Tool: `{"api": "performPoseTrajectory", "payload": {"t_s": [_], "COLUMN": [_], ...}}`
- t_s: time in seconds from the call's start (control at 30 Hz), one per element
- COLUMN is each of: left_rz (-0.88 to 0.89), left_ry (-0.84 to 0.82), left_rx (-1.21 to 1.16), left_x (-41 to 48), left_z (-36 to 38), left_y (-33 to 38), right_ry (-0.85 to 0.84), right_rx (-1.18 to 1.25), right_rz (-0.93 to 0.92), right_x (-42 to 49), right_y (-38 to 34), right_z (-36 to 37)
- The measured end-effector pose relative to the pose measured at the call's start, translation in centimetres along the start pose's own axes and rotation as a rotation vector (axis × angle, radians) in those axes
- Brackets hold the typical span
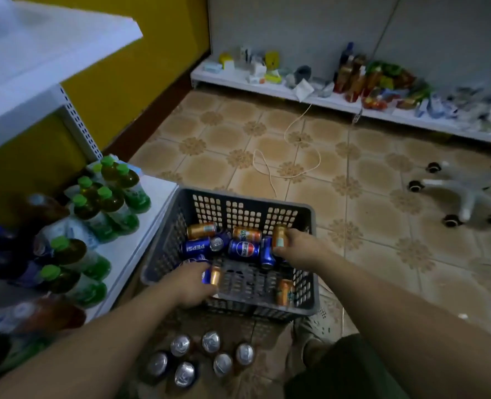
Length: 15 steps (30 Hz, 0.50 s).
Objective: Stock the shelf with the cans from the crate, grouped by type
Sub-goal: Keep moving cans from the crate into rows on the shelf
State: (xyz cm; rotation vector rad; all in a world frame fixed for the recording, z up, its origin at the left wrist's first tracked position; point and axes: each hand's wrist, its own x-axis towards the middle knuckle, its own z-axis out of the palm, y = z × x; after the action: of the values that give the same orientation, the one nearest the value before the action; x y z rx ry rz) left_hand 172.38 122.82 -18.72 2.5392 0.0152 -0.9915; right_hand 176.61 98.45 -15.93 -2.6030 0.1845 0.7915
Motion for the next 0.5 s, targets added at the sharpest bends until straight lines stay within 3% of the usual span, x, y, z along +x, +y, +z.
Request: {"api": "performPoseTrajectory", "payload": {"t_s": [0.17, 0.5], "left_rz": [-0.128, -0.221], "left_ry": [-0.028, -0.162], "left_rx": [-0.073, -0.224], "left_x": [8.1, 19.4], "left_z": [0.9, 5.6], "left_y": [-4.2, -11.7], "right_ry": [-0.159, -0.417], "right_rx": [0.015, 0.156], "right_rz": [-0.004, -0.003], "right_x": [9.4, 23.3], "right_y": [-0.2, -5.3], "right_z": [6.7, 22.2]}}
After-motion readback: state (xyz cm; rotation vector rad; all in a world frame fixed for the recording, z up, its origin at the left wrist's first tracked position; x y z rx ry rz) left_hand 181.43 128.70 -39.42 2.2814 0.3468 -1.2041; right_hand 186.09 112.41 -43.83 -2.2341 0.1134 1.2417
